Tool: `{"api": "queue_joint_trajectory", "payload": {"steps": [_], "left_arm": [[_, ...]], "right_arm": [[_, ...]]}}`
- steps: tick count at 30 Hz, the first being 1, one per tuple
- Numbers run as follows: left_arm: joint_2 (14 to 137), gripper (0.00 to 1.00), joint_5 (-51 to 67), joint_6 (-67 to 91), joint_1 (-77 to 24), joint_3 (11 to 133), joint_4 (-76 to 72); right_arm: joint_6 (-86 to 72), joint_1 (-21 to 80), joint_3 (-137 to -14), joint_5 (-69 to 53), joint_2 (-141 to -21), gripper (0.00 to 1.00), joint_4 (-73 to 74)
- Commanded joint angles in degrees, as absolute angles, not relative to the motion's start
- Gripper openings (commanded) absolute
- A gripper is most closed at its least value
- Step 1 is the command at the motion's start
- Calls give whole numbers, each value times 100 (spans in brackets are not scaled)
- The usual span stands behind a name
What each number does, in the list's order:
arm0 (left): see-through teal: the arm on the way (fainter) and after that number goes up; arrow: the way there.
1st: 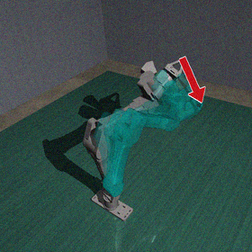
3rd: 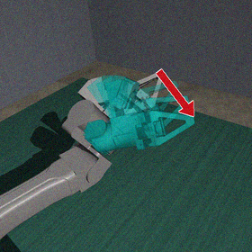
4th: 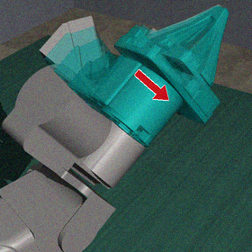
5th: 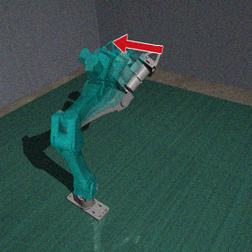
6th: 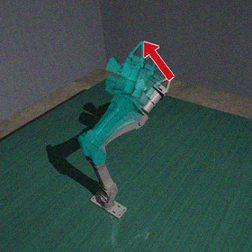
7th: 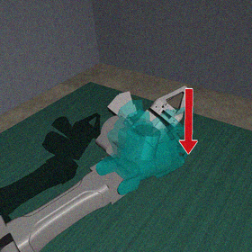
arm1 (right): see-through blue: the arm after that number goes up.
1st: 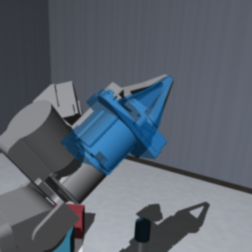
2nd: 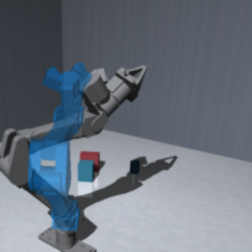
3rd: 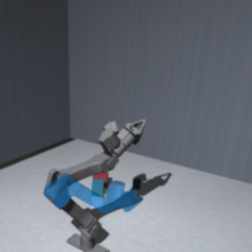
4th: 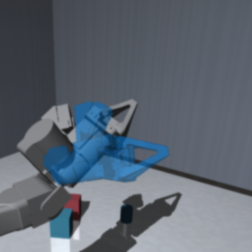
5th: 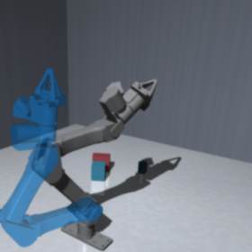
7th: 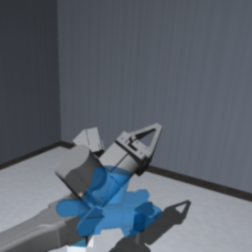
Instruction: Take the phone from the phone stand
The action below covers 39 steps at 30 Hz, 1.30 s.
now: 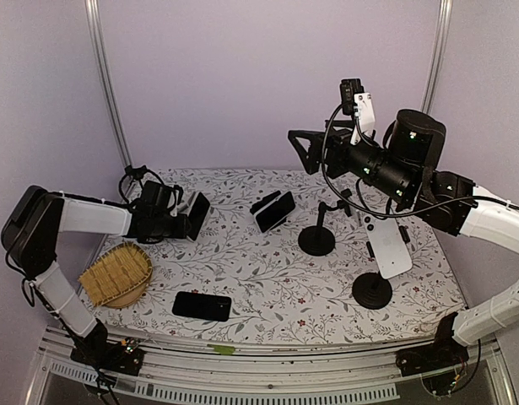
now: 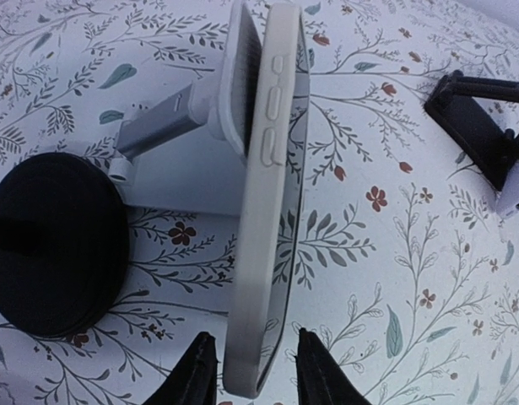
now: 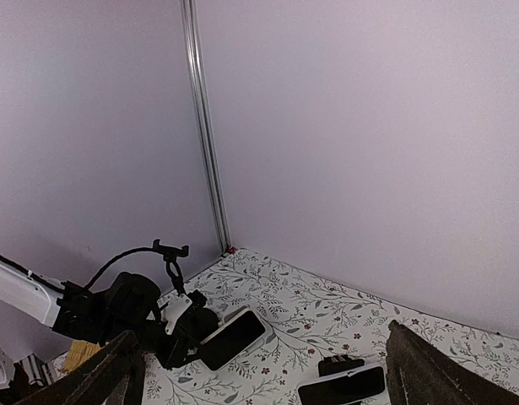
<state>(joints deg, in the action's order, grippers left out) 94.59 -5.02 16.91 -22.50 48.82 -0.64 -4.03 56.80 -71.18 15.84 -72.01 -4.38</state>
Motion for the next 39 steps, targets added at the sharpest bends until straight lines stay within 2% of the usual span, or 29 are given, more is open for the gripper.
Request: {"api": "queue_joint_trajectory", "payload": {"steps": [1,8,21,28,39], "left_arm": [[9583,33,-478,1617,-2158,4992,-186],[9593,27,-379,1619,-2145,5000,-237],[9546,5,-247,1591,-2150,5027,-245],[9290,0,-19,1659,-2190,5103,-158],[8602,0,-96,1694,-2492,5318,257]], "right_arm": [[-403,5657,-7119,1516,-7233,99,-589],[-396,5656,-7117,1495,-7233,99,-590],[-401,5660,-7108,1460,-7225,99,-584],[-409,5656,-7109,1459,-7233,99,-580],[-415,5652,-7096,1442,-7208,99,-581]]}}
